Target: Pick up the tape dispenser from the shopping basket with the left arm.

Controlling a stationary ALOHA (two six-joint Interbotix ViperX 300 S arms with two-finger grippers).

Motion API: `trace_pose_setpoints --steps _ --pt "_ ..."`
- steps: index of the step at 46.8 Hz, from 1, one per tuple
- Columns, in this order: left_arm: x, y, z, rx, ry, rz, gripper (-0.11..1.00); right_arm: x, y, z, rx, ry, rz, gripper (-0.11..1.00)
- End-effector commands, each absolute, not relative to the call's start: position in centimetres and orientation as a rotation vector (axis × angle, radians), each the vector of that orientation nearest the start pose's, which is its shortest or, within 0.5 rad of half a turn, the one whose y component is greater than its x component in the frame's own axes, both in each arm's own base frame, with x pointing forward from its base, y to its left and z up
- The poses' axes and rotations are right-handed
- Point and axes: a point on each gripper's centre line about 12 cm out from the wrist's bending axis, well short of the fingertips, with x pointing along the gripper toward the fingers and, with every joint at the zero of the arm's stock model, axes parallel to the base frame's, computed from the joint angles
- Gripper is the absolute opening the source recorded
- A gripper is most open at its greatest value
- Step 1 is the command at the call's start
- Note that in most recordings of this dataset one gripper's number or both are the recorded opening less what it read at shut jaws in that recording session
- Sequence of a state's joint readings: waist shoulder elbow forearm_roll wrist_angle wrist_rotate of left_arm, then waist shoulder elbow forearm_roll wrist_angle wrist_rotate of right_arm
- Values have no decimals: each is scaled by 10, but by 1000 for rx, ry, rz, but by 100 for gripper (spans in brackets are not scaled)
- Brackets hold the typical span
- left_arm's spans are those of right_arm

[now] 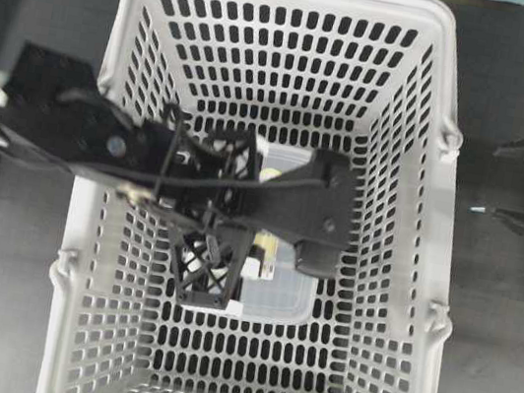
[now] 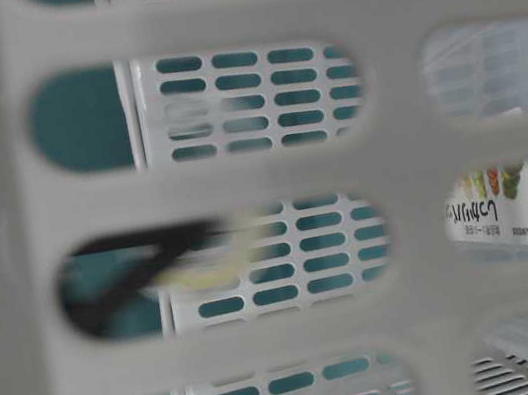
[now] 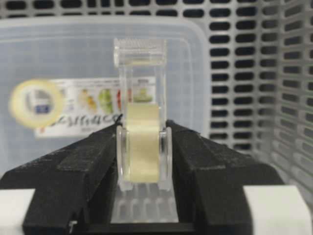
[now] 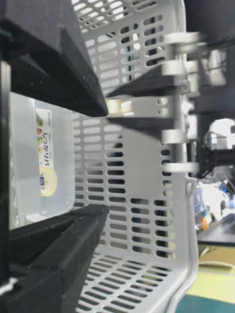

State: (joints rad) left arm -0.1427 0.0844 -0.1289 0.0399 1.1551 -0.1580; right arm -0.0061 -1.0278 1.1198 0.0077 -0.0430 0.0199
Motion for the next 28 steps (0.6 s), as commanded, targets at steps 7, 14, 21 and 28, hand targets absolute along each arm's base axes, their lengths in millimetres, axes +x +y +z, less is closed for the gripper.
trace_pose_setpoints --steps 7,14,21,28 --pt "425 -54 412 -38 1053 -8 28 191 -1 304 32 32 -6 70" --pt "429 -54 412 -37 1072 -5 28 190 -1 304 32 31 -6 70" --pt "430 -54 409 -37 1080 -3 28 190 -1 304 32 31 -6 70" --pt "430 -53 409 -37 1085 -1 28 189 -1 305 32 23 -6 70"
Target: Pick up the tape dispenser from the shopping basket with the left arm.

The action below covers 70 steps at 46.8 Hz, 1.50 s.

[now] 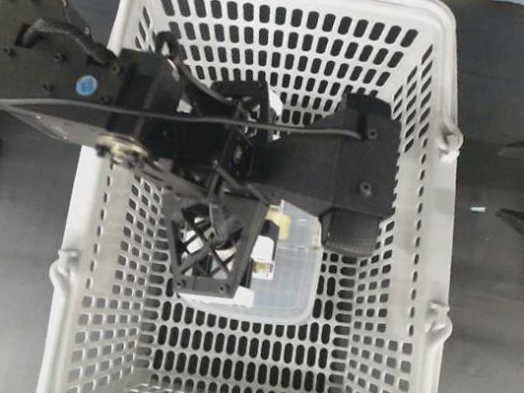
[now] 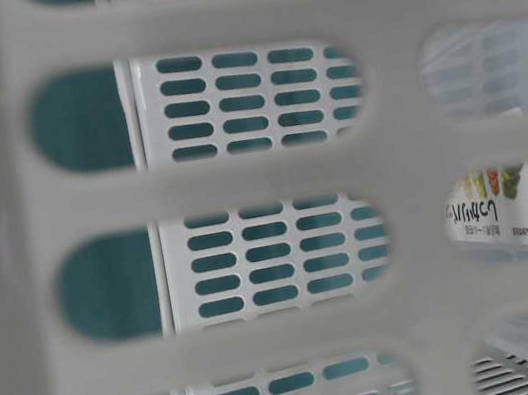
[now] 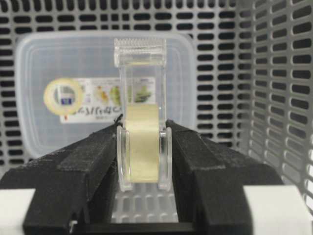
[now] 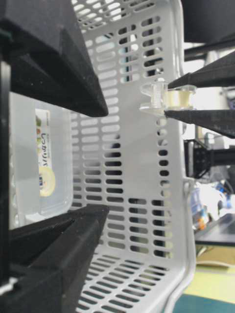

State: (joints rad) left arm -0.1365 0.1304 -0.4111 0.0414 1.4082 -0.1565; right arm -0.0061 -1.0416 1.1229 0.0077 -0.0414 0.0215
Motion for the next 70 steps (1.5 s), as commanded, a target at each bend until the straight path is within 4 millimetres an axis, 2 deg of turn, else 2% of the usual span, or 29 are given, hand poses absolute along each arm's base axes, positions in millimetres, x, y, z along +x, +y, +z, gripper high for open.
trace_pose_setpoints --steps 1,70 --pt "429 -53 408 -36 1088 -2 28 189 -1 305 32 23 -6 70" --pt "430 -54 400 -31 1113 1 28 188 -1 303 32 26 -6 70"
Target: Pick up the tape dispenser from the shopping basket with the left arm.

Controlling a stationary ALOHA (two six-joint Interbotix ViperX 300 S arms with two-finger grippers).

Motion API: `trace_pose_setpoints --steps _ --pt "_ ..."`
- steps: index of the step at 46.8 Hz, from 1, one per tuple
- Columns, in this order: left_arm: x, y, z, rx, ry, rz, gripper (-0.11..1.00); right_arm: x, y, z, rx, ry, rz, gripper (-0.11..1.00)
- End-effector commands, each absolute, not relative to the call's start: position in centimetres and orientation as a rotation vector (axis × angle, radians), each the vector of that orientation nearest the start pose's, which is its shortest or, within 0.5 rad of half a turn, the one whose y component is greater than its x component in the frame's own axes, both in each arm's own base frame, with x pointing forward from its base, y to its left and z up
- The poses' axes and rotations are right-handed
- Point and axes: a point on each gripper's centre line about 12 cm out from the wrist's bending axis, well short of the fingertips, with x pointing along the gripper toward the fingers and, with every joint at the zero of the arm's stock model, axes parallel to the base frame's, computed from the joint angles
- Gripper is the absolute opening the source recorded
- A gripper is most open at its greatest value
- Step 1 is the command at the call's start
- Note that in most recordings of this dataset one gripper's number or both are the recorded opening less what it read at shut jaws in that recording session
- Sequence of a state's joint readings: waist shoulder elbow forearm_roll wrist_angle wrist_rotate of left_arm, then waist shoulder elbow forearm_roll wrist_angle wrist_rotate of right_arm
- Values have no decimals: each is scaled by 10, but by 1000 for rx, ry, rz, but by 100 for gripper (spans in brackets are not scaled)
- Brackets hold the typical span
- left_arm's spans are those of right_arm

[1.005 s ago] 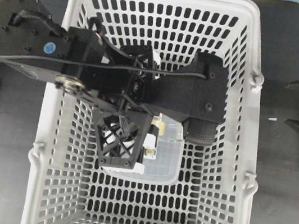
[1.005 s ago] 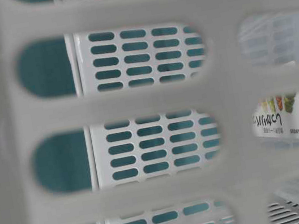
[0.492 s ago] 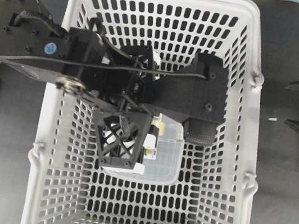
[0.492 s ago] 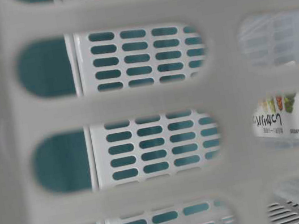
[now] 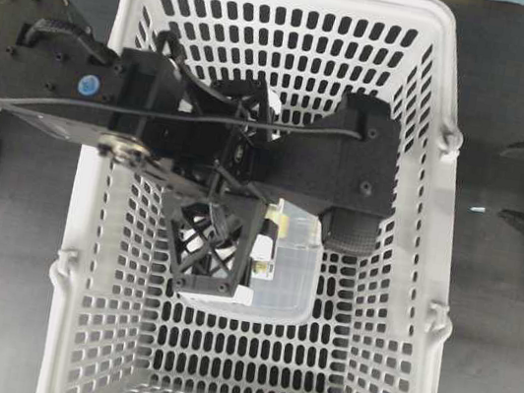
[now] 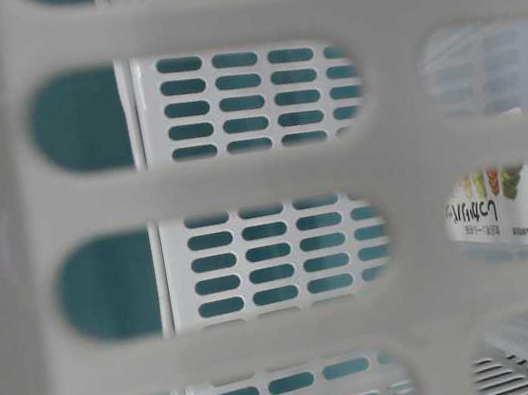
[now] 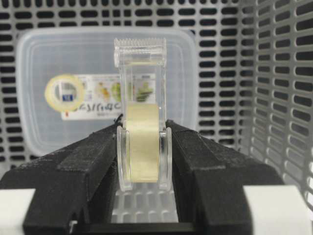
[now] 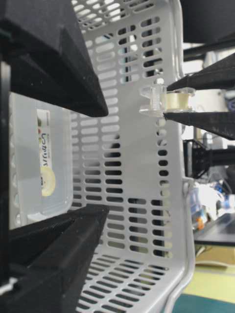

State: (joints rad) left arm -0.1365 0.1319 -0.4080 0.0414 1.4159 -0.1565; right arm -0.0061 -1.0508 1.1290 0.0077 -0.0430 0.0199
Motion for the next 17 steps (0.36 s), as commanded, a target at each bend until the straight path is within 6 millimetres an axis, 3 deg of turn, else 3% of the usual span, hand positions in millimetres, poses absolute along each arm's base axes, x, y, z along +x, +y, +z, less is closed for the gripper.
trace_pose_setpoints --steps 1,17 --pt "430 -53 400 -33 1113 1 28 188 -1 302 32 28 -7 70" --pt "429 -54 400 -31 1118 0 28 187 -1 303 32 24 -6 70"
